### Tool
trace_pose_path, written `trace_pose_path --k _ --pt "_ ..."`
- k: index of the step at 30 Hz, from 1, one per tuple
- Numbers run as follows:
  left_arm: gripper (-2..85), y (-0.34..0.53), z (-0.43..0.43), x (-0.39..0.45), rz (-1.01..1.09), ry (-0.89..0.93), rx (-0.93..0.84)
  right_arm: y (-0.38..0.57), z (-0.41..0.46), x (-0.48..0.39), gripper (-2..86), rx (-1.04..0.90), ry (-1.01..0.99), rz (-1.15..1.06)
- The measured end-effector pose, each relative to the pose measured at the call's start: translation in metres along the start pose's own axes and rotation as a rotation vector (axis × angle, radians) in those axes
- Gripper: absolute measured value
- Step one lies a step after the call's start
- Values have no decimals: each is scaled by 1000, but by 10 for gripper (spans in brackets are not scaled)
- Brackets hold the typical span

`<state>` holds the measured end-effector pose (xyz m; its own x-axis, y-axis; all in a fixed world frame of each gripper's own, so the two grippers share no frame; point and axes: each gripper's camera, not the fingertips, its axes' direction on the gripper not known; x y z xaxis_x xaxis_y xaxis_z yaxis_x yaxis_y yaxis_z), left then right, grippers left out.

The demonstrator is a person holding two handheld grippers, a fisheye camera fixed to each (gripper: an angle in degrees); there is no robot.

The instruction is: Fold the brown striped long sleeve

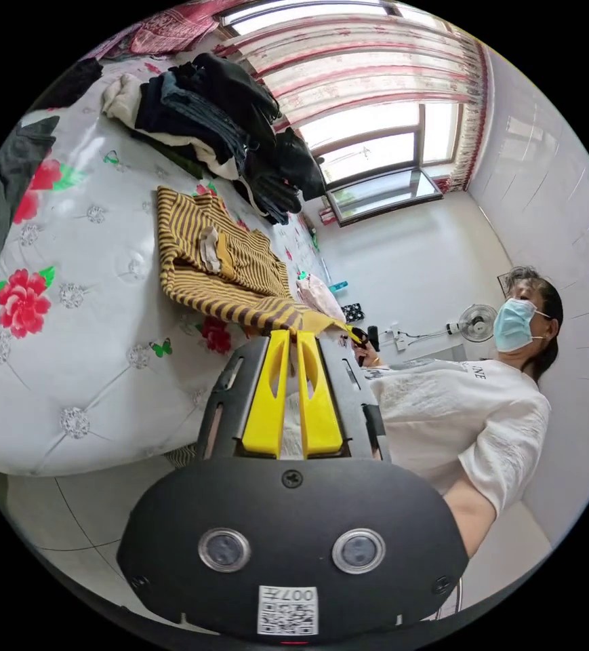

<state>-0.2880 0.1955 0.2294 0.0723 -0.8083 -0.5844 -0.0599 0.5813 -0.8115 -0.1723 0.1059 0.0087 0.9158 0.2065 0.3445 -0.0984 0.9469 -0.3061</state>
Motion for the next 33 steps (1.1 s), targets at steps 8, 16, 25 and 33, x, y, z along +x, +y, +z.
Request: trace_pose_path --k 8,16,25,33 --pt "-4 -40 -7 -36 21 114 -9 -19 -5 27 -2 -30 -128 99" --pt "18 -188 -2 -118 -344 16 551 -203 14 14 17 270 -51 117" --pt "82 -175 71 -150 -378 -455 332 -166 90 81 74 178 209 262" --pt "51 -184 134 -162 -350 -621 164 -134 113 110 83 160 134 381"
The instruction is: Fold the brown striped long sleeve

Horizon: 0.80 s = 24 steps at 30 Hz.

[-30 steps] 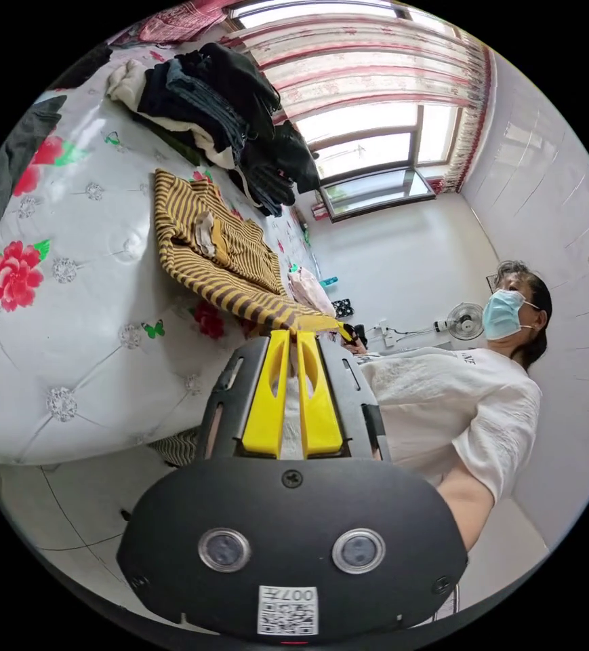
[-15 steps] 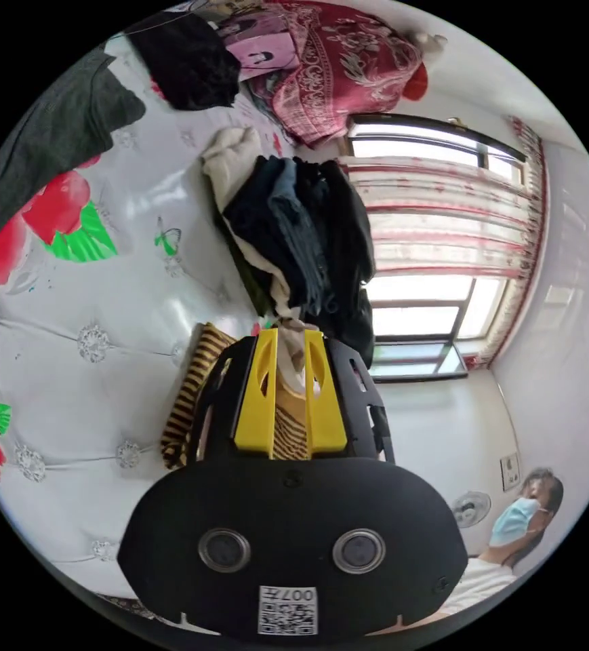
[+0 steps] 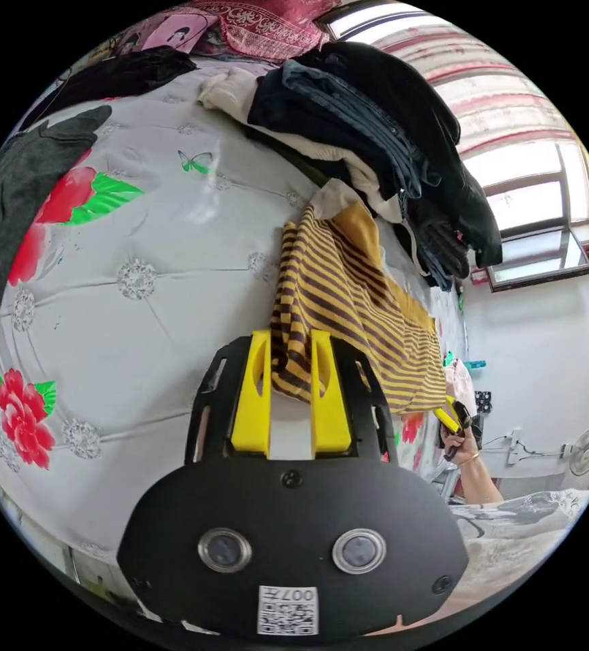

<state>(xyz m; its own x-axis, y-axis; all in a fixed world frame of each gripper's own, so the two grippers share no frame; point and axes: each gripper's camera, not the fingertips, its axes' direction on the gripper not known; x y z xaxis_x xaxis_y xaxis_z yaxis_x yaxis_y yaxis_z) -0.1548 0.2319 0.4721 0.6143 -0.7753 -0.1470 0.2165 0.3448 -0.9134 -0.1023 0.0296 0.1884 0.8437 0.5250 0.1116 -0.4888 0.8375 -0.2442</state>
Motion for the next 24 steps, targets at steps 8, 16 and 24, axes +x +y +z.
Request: trace_pose_path --k 8,16,24 --pt "16 74 -26 -35 -105 172 45 2 -51 21 56 94 -149 41" --pt "50 199 -29 -50 -172 137 28 85 -107 129 58 146 -159 317" --pt "49 114 2 79 373 153 -29 76 -103 105 55 126 -129 204"
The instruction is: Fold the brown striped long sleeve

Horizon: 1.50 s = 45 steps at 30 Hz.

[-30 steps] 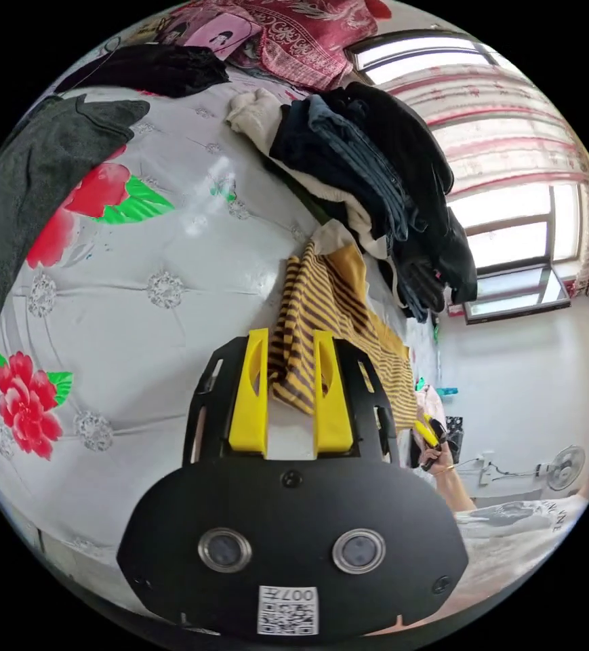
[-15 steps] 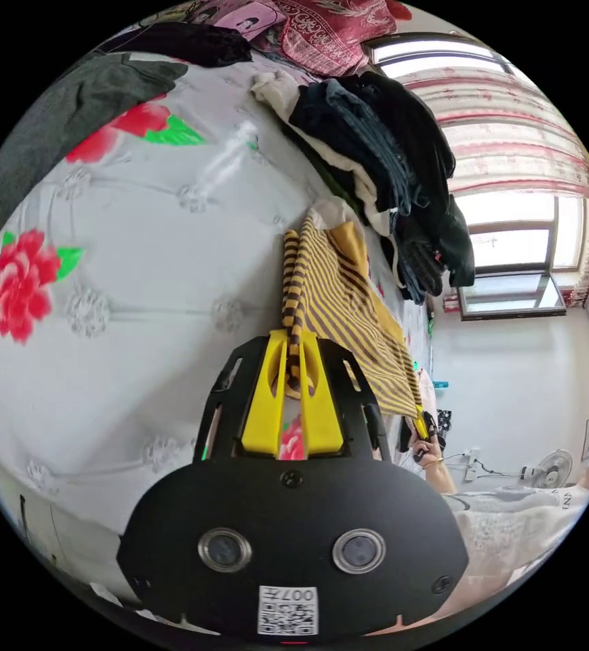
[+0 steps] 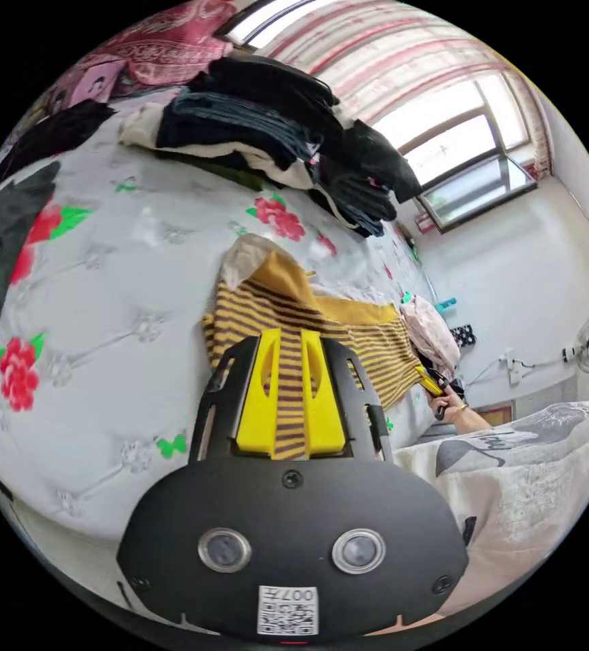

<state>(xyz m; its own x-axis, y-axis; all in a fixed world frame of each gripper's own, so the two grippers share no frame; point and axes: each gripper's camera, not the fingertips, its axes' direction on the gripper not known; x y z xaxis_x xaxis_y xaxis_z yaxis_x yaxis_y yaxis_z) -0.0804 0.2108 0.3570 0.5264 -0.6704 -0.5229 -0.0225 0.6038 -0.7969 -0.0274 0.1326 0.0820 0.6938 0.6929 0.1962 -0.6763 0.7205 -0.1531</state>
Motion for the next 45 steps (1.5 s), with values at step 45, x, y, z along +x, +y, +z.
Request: trace_pose_path --k 45 --pt "138 151 -8 -140 -327 156 7 92 232 -96 111 -676 107 -443"
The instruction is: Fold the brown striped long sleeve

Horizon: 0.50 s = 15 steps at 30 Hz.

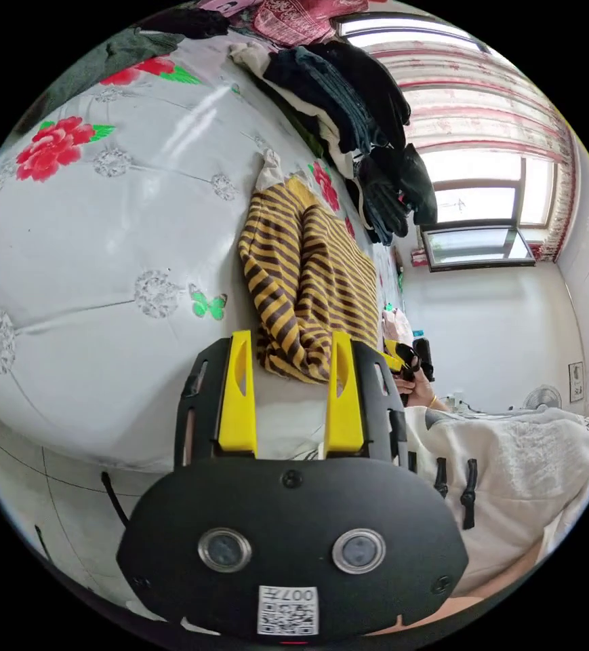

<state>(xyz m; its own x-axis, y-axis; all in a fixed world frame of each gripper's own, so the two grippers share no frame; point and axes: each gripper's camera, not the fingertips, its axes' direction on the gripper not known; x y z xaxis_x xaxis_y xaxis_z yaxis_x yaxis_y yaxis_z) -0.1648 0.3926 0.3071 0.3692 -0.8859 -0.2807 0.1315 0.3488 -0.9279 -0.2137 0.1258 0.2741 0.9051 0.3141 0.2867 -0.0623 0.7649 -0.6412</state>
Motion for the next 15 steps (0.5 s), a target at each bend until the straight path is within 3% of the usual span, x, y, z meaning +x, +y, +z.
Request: trace_pose_path --k 5,8,15 --pt "82 -23 37 14 25 -89 -131 -8 52 4 96 -136 -86 -23" --pt "76 -35 33 32 49 24 -122 -17 50 4 79 -182 -84 -15" --pt "71 -72 62 171 342 172 -142 -1 -49 -48 44 37 -230 -208"
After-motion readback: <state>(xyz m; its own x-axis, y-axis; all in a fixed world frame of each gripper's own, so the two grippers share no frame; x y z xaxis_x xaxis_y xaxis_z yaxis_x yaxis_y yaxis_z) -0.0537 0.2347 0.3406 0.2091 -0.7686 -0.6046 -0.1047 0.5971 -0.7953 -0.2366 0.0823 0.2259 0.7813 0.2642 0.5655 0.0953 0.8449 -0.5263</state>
